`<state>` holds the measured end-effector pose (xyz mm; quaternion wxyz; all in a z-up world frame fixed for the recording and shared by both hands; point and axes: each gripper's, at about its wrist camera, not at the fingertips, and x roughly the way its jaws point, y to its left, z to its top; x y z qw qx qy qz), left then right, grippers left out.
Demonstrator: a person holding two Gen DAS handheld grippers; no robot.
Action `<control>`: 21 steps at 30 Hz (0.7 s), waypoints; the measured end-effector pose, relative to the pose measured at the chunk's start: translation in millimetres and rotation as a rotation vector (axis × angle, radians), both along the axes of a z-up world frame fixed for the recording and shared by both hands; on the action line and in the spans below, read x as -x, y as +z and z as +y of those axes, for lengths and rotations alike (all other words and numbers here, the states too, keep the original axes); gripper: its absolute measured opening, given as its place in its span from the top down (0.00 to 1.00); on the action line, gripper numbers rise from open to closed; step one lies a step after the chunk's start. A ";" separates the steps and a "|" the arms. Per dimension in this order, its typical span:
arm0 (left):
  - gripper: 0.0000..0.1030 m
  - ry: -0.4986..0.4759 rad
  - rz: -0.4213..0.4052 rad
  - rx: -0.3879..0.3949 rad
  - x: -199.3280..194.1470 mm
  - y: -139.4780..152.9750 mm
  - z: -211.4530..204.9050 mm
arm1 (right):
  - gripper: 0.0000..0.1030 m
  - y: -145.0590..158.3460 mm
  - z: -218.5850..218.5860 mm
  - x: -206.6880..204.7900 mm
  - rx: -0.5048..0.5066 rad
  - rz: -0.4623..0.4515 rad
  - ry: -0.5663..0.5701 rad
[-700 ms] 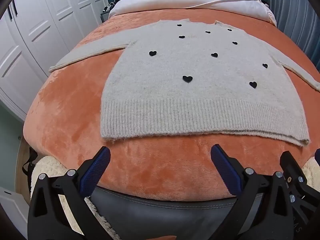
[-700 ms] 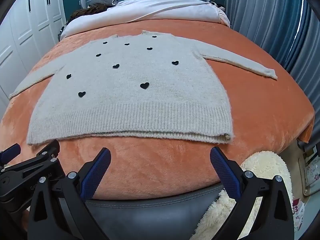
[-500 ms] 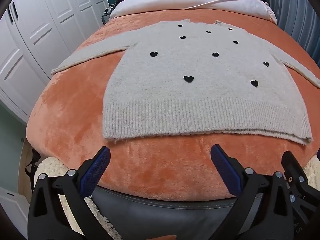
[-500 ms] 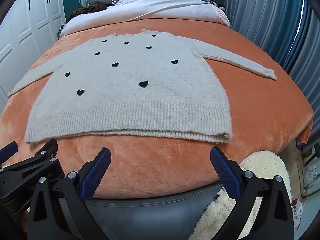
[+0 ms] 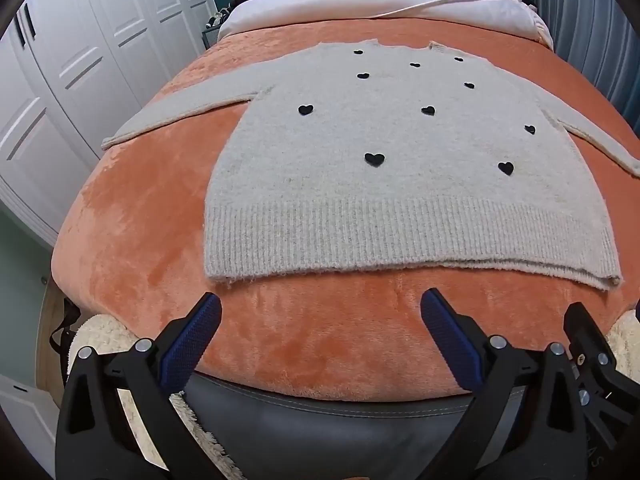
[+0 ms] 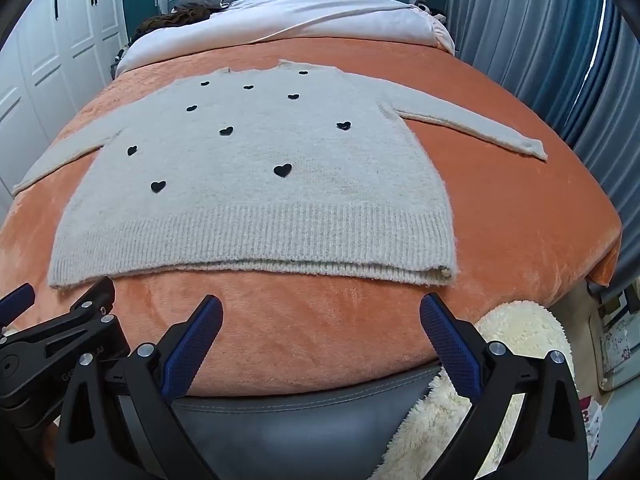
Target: Fold small clothes
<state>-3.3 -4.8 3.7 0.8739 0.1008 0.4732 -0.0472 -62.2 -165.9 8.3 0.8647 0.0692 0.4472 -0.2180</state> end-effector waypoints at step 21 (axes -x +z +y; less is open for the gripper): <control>0.05 0.000 -0.002 -0.002 0.2 0.3 -0.9 | 0.06 1.4 -0.7 0.3 0.005 -0.001 -0.003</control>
